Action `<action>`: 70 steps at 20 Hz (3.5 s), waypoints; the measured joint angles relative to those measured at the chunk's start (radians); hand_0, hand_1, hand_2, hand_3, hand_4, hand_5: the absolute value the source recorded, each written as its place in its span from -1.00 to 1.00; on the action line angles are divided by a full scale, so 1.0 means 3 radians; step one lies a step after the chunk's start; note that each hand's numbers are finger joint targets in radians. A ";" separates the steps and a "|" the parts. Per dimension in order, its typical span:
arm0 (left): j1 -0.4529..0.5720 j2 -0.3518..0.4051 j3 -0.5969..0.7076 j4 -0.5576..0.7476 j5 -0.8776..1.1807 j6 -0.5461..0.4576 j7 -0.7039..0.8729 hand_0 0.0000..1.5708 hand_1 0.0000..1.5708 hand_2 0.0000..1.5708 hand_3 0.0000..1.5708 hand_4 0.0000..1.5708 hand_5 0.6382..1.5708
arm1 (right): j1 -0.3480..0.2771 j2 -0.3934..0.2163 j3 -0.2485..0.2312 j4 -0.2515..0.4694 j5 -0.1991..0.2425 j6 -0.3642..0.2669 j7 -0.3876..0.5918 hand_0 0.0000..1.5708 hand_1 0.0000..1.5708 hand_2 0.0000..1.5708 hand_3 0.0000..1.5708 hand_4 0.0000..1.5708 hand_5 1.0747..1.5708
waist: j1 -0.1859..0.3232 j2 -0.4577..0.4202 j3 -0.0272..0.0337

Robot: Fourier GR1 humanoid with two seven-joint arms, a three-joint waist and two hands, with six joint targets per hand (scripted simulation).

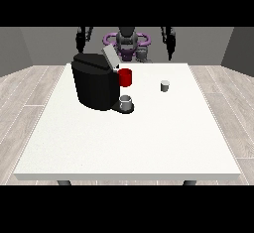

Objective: Insert the coffee pod into the coffee machine and close the lid

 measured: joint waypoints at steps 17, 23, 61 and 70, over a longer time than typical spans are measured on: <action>-0.0665 0.1105 0.0179 0.0510 -0.0590 -0.0681 -0.0396 -1.00 -1.00 -1.00 -1.00 -1.00 1.00 | -0.0283 0.0092 0.0001 0.0053 0.0497 -0.0512 -0.0133 -1.00 -1.00 -1.00 -1.00 -1.00 1.00 | -0.0253 0.0398 -0.0003; -0.0975 0.1281 0.0193 0.1010 -0.0891 -0.0692 -0.0438 -1.00 -1.00 -1.00 -1.00 -1.00 1.00 | -0.0370 0.0214 0.0186 -0.0005 0.0613 -0.0554 -0.0117 -1.00 -1.00 -1.00 -1.00 -1.00 1.00 | -0.0440 0.0632 -0.0004; -0.1987 0.1154 -0.0342 0.2818 -0.2738 -0.0158 -0.0865 0.43 0.43 0.53 0.39 -0.50 1.00 | -0.0772 0.0281 0.0108 0.0808 0.0496 -0.0551 -0.0084 -1.00 -1.00 -1.00 -1.00 -1.00 1.00 | -0.0440 0.0736 -0.0002; -0.2201 0.1010 -0.0170 0.2808 -0.2596 -0.0311 -0.1107 0.84 0.84 0.82 0.72 -0.33 1.00 | -0.0788 0.0218 0.0012 0.1059 0.0638 -0.0712 -0.0063 -1.00 -1.00 -1.00 -1.00 -1.00 1.00 | -0.0318 0.0611 -0.0002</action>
